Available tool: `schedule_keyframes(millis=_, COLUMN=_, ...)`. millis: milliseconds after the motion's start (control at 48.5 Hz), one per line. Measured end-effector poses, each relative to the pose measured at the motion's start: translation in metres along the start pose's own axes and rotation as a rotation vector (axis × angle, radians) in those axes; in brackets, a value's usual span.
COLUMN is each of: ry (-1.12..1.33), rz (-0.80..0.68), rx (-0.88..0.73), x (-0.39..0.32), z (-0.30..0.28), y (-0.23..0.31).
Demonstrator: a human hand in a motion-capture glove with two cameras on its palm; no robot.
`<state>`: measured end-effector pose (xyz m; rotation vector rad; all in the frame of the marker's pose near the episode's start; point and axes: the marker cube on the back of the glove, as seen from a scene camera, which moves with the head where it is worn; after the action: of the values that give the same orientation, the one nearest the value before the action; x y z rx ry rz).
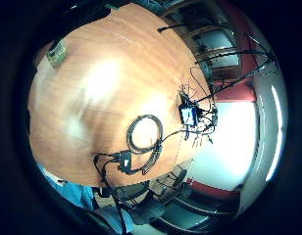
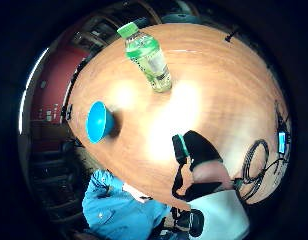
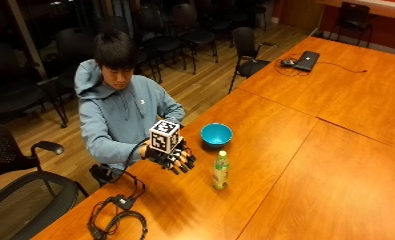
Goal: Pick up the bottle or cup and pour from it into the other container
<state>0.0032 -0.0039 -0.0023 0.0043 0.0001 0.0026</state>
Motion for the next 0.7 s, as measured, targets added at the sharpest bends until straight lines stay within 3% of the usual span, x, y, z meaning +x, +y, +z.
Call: schedule_keyframes(millis=702, ry=-0.141, rz=0.001, rx=0.035, x=0.027, z=0.015, y=-0.058)
